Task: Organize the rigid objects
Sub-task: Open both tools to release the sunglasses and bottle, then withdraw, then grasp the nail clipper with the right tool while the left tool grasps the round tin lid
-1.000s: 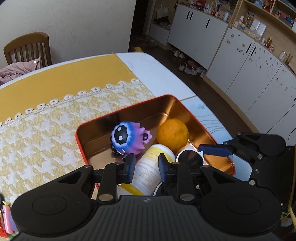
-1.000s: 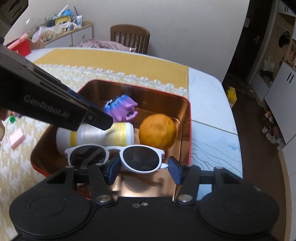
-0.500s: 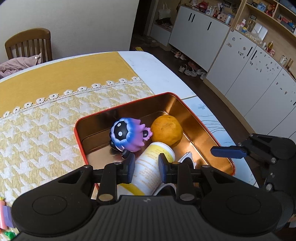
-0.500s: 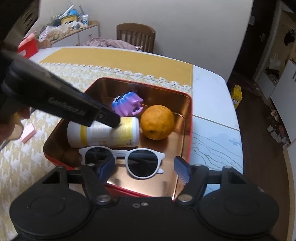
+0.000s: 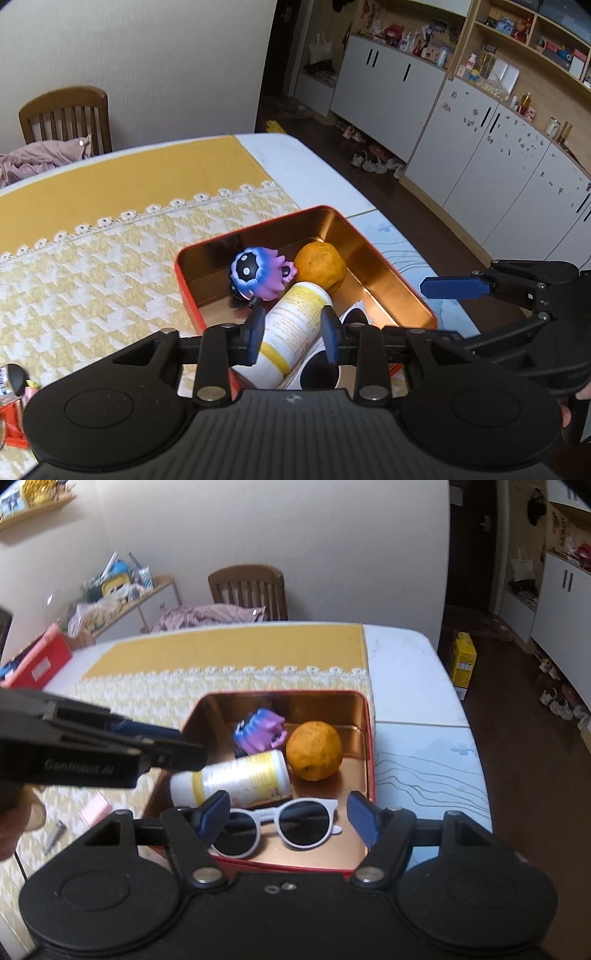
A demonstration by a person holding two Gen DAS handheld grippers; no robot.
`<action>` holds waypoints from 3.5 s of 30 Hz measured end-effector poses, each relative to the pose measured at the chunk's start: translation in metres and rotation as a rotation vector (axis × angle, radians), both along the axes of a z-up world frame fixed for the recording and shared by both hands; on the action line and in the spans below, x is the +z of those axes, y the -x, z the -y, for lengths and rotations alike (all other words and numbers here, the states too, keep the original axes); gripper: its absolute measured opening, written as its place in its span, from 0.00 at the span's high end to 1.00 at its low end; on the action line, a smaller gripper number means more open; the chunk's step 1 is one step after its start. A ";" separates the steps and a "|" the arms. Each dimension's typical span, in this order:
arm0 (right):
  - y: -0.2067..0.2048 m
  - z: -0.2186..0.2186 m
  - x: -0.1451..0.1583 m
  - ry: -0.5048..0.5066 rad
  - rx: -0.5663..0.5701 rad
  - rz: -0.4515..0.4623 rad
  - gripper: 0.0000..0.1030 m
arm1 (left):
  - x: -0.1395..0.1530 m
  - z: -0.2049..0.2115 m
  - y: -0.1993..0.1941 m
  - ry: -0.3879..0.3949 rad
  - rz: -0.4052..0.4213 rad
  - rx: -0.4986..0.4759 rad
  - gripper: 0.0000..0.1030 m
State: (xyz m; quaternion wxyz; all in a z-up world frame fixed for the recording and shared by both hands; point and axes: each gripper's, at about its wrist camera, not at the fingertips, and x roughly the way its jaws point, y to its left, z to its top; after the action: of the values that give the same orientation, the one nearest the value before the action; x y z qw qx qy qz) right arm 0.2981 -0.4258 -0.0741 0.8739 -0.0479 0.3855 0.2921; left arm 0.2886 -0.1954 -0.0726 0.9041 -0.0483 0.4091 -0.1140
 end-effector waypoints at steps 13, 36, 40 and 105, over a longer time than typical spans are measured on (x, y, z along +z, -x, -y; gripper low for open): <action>0.042 -0.032 0.026 -0.035 -0.043 0.042 0.18 | 0.031 -0.046 0.054 0.017 0.104 0.005 0.40; 0.117 -0.132 0.033 -0.078 -0.049 0.063 0.00 | 0.041 -0.178 0.123 -0.002 0.173 0.098 0.17; 0.127 -0.152 0.026 -0.070 -0.017 0.053 0.00 | 0.033 -0.203 0.127 -0.001 0.166 0.142 0.17; 0.150 -0.284 -0.063 0.202 0.094 -0.108 0.90 | -0.094 -0.279 0.088 -0.200 0.058 0.231 0.25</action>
State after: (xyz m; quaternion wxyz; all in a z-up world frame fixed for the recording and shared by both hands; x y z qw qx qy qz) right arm 0.1480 -0.1414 -0.1374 0.8279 -0.1382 0.4568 0.2946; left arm 0.2005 0.0840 -0.1668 0.9230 -0.0014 0.3837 0.0306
